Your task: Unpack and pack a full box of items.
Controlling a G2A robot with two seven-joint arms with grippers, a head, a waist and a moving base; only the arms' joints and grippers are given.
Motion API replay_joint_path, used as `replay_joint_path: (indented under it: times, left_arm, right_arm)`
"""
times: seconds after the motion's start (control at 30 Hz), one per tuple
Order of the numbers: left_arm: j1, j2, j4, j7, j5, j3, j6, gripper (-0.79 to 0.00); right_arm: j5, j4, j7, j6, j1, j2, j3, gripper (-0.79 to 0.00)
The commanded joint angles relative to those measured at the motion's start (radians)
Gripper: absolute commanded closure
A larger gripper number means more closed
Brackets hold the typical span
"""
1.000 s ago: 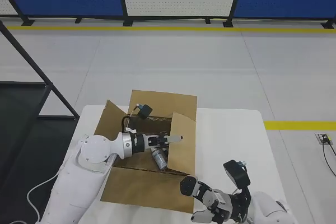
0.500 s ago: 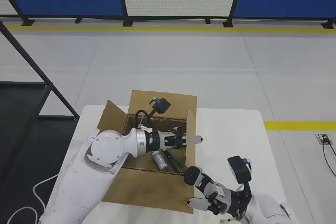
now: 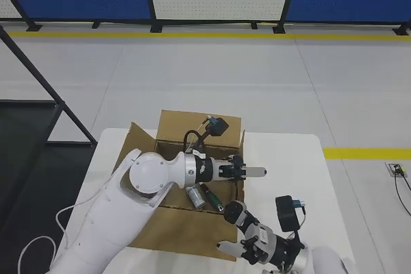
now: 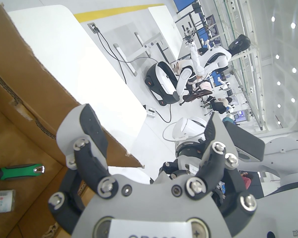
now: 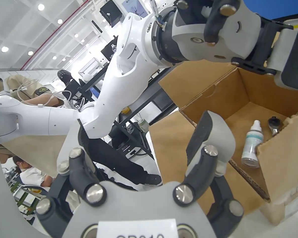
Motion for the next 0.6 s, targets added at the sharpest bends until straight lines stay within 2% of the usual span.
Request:
replay_joint_path:
  times: [0.0, 0.13, 0.37, 0.57]
  left_arm:
    - [-0.008, -0.003, 0.011, 0.000, -0.003, 0.008, -0.002, -0.785]
    - [-0.025, -0.009, 0.029, -0.003, -0.012, 0.016, -0.008, -0.785]
    - [-0.028, -0.009, 0.032, -0.012, -0.016, 0.005, -0.027, -0.785]
    - [0.050, 0.025, -0.064, -0.046, 0.015, -0.103, -0.055, -0.785]
  right_arm:
    - [-0.039, -0.010, -0.012, 0.044, -0.004, 0.001, -0.004, -0.785]
    - [-0.108, -0.013, -0.047, 0.126, 0.001, 0.001, -0.016, -0.785]
    - [-0.122, -0.046, -0.086, 0.195, -0.029, 0.008, 0.020, -0.785]
    - [-0.080, -0.050, -0.107, 0.251, -0.030, 0.014, 0.066, -0.785]
